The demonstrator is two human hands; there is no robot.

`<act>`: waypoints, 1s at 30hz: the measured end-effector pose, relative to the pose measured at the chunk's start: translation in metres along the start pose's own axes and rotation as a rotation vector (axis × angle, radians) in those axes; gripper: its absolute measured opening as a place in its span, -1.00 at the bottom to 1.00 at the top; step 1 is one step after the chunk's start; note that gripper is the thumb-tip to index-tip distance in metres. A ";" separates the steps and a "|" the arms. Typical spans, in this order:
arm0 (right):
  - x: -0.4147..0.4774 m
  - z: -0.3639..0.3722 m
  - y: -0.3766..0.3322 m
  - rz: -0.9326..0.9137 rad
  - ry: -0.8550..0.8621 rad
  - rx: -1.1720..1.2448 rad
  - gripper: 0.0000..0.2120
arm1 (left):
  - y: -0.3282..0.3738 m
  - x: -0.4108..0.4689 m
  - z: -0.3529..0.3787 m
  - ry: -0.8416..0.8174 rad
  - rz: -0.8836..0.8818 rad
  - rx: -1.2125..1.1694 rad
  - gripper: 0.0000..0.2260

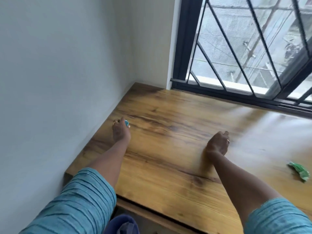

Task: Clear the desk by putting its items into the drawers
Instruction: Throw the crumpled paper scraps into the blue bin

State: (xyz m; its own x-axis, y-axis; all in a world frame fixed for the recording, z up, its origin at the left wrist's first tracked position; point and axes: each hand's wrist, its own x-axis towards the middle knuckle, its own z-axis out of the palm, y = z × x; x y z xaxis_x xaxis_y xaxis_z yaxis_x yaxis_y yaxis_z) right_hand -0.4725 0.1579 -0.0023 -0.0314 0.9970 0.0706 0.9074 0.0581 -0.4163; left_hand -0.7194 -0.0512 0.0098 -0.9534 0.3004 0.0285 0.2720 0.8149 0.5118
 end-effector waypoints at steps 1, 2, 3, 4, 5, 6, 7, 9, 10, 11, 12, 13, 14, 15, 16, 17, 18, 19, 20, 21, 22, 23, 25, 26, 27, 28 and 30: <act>-0.005 0.002 -0.003 -0.043 -0.018 0.041 -0.72 | -0.001 -0.003 -0.001 0.018 -0.018 -0.024 -0.63; -0.010 0.003 -0.007 -0.075 -0.042 0.079 -0.73 | -0.002 -0.007 -0.003 0.034 -0.033 -0.054 -0.64; -0.017 0.003 -0.011 -0.121 -0.068 0.106 -0.73 | -0.004 -0.013 -0.007 0.048 -0.042 -0.083 -0.65; -0.024 0.003 -0.015 -0.170 -0.094 0.129 -0.74 | -0.008 -0.020 -0.011 0.059 -0.039 -0.107 -0.66; -0.032 0.004 -0.020 -0.211 -0.119 0.167 -0.74 | -0.011 -0.028 -0.014 0.063 -0.025 -0.122 -0.65; -0.041 0.002 -0.026 -0.258 -0.149 0.205 -0.74 | -0.016 -0.037 -0.019 0.068 -0.011 -0.126 -0.65; -0.052 0.001 -0.031 -0.310 -0.184 0.239 -0.75 | -0.022 -0.048 -0.024 0.072 0.003 -0.121 -0.64; -0.074 0.002 -0.039 -0.422 -0.272 0.333 -0.78 | -0.034 -0.073 -0.034 0.101 0.017 -0.106 -0.62; -0.085 0.003 -0.042 -0.465 -0.329 0.387 -0.80 | -0.040 -0.084 -0.039 0.118 0.018 -0.108 -0.63; -0.099 0.003 -0.044 -0.500 -0.388 0.432 -0.78 | -0.047 -0.097 -0.044 0.138 0.014 -0.114 -0.63; -0.114 0.002 -0.045 -0.539 -0.422 0.454 -0.77 | -0.052 -0.110 -0.049 0.154 0.011 -0.122 -0.64; -0.130 0.001 -0.045 -0.585 -0.438 0.456 -0.77 | -0.058 -0.123 -0.054 0.166 0.007 -0.128 -0.65; -0.147 -0.001 -0.043 -0.631 -0.437 0.457 -0.78 | -0.064 -0.137 -0.059 0.174 0.006 -0.132 -0.66; -0.162 -0.003 -0.042 -0.670 -0.433 0.461 -0.77 | -0.069 -0.149 -0.063 0.179 0.003 -0.131 -0.67; -0.181 -0.007 -0.040 -0.720 -0.434 0.467 -0.76 | -0.076 -0.163 -0.068 0.187 -0.011 -0.131 -0.67; -0.198 -0.012 -0.037 -0.780 -0.435 0.476 -0.75 | -0.082 -0.177 -0.072 0.195 -0.028 -0.143 -0.68; -0.215 -0.016 -0.035 -0.839 -0.441 0.493 -0.76 | -0.089 -0.192 -0.077 0.204 -0.048 -0.161 -0.69; -0.230 -0.019 -0.033 -0.889 -0.454 0.511 -0.76 | -0.097 -0.204 -0.082 0.215 -0.059 -0.178 -0.70; -0.243 -0.019 -0.031 -0.938 -0.468 0.524 -0.77 | -0.104 -0.215 -0.085 0.226 -0.066 -0.190 -0.70; -0.257 -0.019 -0.029 -0.987 -0.497 0.525 -0.77 | -0.112 -0.226 -0.089 0.240 -0.077 -0.197 -0.71; -0.269 -0.019 -0.027 -1.030 -0.525 0.530 -0.77 | -0.118 -0.236 -0.092 0.251 -0.094 -0.202 -0.71; -0.282 -0.020 -0.024 -1.062 -0.554 0.530 -0.78 | -0.125 -0.245 -0.095 0.260 -0.115 -0.203 -0.70; -0.304 -0.019 -0.020 -1.129 -0.553 0.522 -0.82 | -0.136 -0.261 -0.099 0.245 -0.151 -0.176 -0.69; -0.316 -0.018 -0.019 -1.158 -0.540 0.515 -0.83 | -0.144 -0.268 -0.101 0.227 -0.159 -0.160 -0.68; -0.327 -0.019 -0.017 -1.173 -0.542 0.516 -0.83 | -0.153 -0.274 -0.101 0.208 -0.161 -0.156 -0.68; -0.339 -0.018 -0.016 -1.177 -0.560 0.522 -0.82 | -0.161 -0.278 -0.101 0.194 -0.164 -0.161 -0.67; -0.358 -0.015 -0.015 -1.182 -0.580 0.507 -0.79 | -0.177 -0.286 -0.100 0.183 -0.179 -0.182 -0.67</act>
State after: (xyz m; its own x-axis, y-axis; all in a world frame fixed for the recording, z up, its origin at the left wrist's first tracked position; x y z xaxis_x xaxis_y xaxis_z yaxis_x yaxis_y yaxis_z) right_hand -0.4682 -0.2010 -0.0077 -0.9357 0.2191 0.2765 -0.0192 0.7509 -0.6601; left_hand -0.5081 -0.3311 -0.0030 -0.9962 0.0524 0.0693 0.0854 0.7397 0.6676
